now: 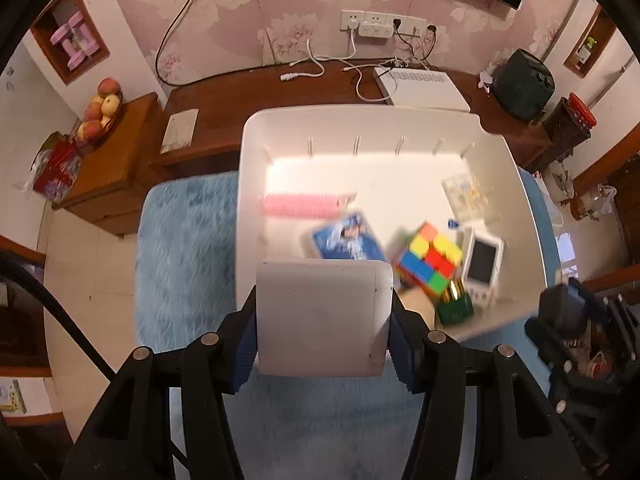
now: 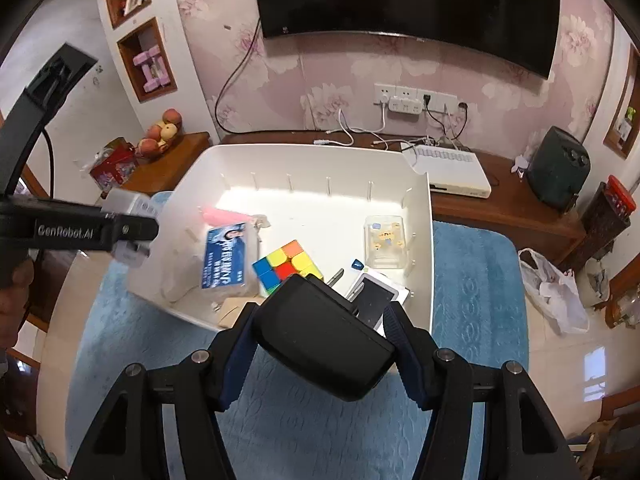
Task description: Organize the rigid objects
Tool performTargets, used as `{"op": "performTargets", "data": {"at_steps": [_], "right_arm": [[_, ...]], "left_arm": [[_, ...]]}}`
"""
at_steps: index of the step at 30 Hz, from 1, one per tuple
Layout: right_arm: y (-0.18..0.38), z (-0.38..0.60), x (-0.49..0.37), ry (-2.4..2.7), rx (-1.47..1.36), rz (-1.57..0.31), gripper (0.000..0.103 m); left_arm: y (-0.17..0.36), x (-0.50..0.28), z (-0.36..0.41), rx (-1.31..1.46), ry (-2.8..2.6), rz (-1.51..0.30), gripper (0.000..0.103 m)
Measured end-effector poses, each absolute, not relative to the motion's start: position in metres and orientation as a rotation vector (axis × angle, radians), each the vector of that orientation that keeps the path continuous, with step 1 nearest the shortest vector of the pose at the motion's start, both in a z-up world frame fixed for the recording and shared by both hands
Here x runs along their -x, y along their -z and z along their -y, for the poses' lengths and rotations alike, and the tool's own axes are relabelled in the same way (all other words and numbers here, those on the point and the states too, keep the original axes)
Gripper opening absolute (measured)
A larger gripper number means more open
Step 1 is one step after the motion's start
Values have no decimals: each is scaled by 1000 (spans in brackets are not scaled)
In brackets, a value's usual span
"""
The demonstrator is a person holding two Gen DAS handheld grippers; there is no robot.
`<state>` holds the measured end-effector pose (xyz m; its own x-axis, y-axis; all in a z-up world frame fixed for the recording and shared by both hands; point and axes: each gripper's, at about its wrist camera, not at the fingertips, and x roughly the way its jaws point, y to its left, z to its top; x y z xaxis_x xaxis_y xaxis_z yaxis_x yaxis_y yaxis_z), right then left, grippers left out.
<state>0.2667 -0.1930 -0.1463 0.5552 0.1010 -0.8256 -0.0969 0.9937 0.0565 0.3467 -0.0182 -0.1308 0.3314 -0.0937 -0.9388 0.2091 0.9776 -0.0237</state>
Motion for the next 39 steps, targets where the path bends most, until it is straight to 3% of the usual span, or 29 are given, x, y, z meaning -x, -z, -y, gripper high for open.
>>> {"op": "performTargets", "data": {"at_steps": [15,22,33,39], "right_arm": [[195,193,-309,-108,-36,-1053,63],[189,191,-308,-104,-14,-1032,63],[160,192,-293,-102,-9,-985,80],[139,195,-271,-104,-38,-957,81]], "left_arm": [[149,-394,51,-119,256,-1133,59],[128,-392,60,-92,300,-1046,59],[81,-361,63,-116,279,-960,75],[67,-325,53,-110,237,-927,80]]}}
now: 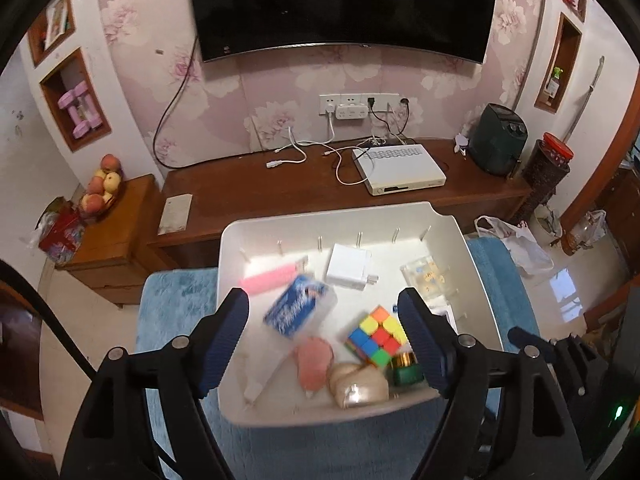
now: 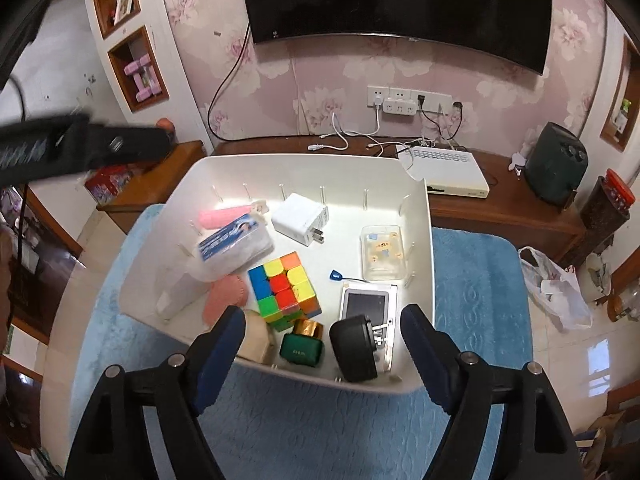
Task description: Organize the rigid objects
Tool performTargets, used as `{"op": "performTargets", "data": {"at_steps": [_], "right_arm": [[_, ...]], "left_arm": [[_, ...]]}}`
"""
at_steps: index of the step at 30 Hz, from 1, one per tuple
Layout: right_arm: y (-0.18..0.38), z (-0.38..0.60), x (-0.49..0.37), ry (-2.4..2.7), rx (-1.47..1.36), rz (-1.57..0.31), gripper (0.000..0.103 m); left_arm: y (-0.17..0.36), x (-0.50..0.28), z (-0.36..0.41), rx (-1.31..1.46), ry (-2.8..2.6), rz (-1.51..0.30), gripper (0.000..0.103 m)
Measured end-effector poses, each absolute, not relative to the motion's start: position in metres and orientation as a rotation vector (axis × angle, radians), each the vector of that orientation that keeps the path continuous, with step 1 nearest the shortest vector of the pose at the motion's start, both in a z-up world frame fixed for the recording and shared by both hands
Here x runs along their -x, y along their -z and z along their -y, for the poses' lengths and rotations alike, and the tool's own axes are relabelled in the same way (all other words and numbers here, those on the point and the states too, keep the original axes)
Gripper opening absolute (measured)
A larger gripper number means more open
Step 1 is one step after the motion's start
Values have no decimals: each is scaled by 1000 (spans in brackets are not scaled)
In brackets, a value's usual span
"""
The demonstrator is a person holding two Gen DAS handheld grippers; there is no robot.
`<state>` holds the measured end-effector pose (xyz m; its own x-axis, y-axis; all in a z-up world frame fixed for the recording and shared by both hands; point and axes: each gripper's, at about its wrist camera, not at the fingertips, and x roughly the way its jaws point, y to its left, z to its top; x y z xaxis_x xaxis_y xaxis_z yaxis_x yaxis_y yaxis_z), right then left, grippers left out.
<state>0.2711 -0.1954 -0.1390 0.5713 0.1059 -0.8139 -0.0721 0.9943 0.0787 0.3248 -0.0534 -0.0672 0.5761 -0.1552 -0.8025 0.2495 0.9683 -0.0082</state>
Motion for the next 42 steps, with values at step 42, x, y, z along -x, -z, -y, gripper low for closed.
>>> {"op": "performTargets", "data": {"at_steps": [42], "right_arm": [[59,111,26,-66,-275,-1082,103]], "left_arm": [[32,-30,-76,5,133,-958,84]]}}
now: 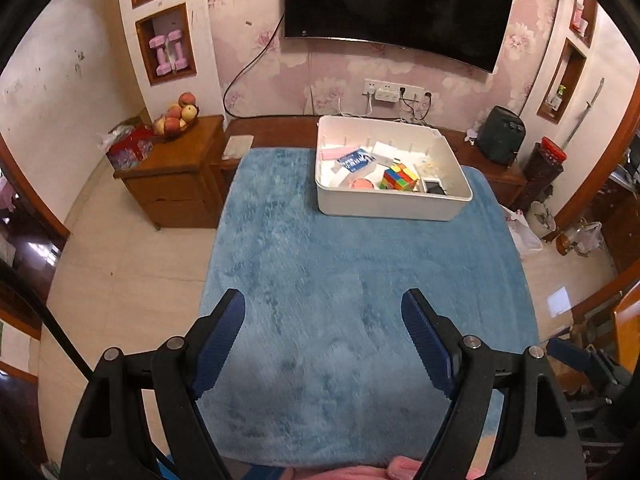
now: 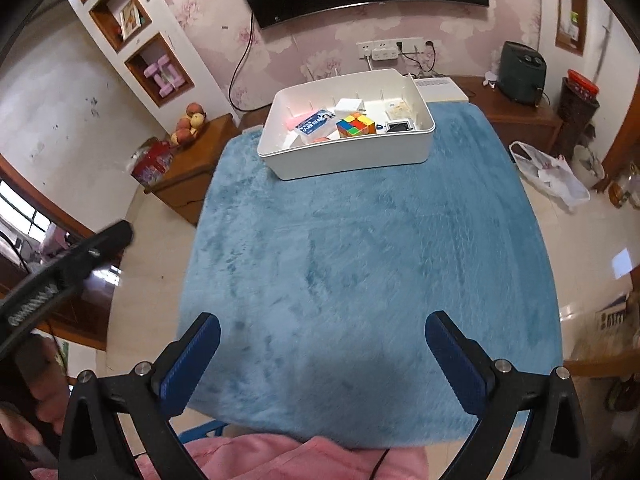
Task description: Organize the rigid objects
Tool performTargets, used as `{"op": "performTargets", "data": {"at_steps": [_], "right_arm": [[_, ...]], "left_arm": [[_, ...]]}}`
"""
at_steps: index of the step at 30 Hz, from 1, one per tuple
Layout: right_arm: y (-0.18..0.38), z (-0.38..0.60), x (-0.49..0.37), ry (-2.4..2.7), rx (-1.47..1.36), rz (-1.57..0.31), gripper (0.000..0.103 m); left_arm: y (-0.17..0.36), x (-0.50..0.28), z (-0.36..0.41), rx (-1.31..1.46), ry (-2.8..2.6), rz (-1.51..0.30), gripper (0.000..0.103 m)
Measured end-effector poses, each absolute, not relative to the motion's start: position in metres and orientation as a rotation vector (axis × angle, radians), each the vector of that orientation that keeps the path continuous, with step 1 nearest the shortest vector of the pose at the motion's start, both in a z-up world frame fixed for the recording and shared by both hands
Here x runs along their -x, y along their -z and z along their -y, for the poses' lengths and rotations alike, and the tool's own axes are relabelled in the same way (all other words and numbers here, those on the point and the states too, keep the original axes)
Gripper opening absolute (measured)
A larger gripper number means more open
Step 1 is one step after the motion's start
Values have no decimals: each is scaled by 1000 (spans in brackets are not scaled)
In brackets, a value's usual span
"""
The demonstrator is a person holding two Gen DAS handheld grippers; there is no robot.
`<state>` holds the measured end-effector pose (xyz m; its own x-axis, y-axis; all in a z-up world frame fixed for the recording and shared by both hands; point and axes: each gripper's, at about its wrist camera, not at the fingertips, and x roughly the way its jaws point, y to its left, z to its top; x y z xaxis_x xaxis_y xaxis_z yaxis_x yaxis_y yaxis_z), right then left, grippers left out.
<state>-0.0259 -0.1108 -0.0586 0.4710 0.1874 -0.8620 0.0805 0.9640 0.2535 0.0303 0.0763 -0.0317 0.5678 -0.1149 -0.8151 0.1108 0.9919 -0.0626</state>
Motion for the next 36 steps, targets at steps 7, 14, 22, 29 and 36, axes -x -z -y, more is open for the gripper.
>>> {"op": "performTargets", "data": {"at_steps": [7,14,22,29,36], "right_arm": [[41,109,45,-34,-246,-1029,103],[24,122,56,-53,-225,-1001,103],[11,143,60,-74,-212,-918,103],[13,149,64,-91,-188,-903,103],[2,147,77,-81,-135,-815,103]], "left_arm": [[29,-22,-66,5,165,-977,98],[14,0,-46,-25,144,-905,101],[1,18,-32,-54,85,-829,101],[-2,33,-29,-41,20,-765,101],[-3,34,-22,-48,-4,-742,102]]}}
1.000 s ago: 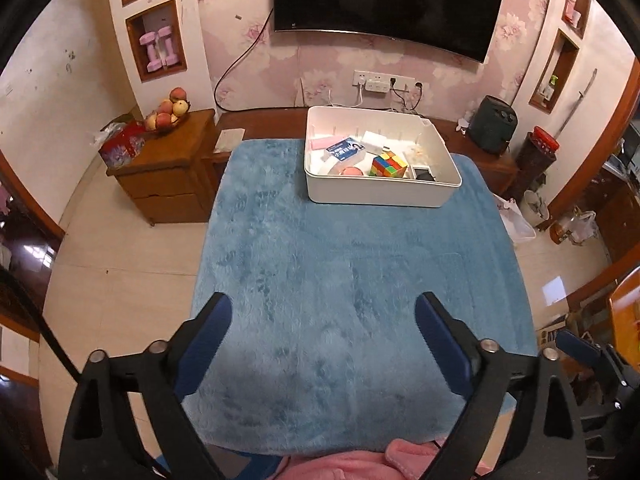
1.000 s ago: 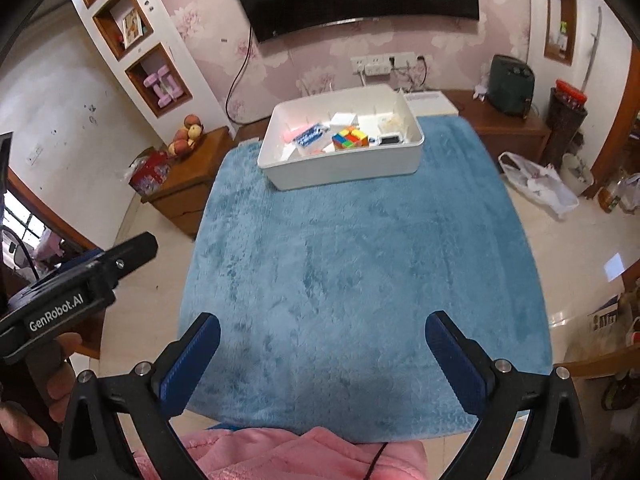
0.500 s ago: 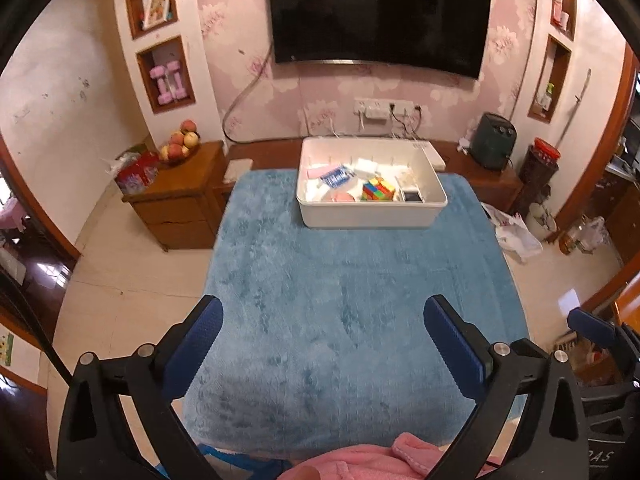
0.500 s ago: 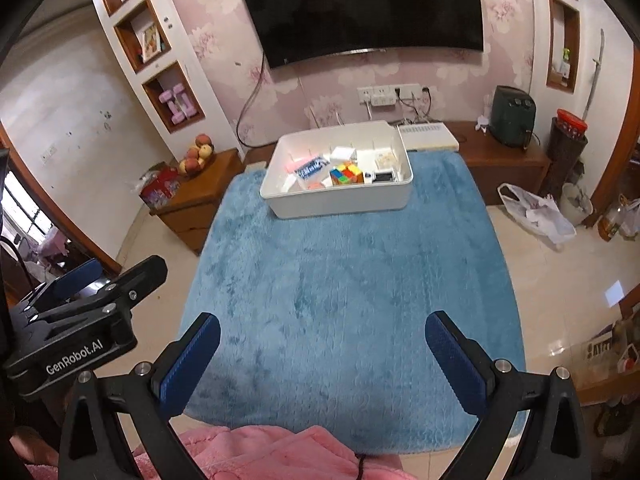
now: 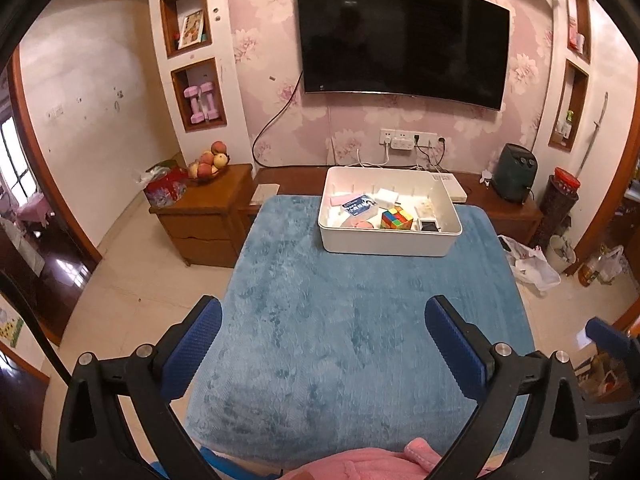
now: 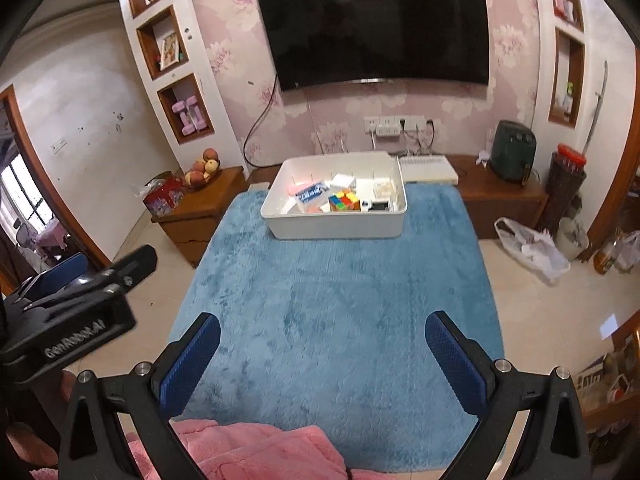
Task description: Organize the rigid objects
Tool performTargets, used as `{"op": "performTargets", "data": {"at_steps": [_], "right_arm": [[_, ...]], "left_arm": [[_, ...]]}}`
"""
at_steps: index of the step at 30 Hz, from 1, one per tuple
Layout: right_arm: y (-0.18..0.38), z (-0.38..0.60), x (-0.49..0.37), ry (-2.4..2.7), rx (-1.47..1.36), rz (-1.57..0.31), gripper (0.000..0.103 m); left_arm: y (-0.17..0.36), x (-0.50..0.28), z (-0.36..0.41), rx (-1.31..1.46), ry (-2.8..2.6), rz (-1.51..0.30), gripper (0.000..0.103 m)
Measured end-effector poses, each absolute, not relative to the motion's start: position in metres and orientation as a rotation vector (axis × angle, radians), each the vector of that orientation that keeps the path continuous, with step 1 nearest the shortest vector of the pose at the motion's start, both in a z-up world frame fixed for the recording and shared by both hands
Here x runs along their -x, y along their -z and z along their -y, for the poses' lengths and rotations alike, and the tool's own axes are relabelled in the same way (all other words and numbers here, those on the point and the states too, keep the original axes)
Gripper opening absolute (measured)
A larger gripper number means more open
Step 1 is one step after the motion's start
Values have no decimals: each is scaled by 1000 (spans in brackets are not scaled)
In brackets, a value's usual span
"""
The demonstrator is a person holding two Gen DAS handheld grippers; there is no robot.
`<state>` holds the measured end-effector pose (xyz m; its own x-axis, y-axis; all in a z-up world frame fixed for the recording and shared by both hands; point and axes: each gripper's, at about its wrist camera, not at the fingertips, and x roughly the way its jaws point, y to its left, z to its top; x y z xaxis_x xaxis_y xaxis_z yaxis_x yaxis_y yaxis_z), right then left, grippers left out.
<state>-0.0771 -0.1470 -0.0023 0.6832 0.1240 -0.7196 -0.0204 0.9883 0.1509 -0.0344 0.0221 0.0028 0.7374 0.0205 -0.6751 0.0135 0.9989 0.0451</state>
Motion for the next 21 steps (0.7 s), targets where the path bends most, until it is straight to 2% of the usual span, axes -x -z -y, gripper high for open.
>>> {"op": "performTargets", "data": {"at_steps": [21], "right_arm": [[5,157,80,-63,-178,-814,103]], "left_arm": [[-7,45,-22,-49,-33,-710,102]]}}
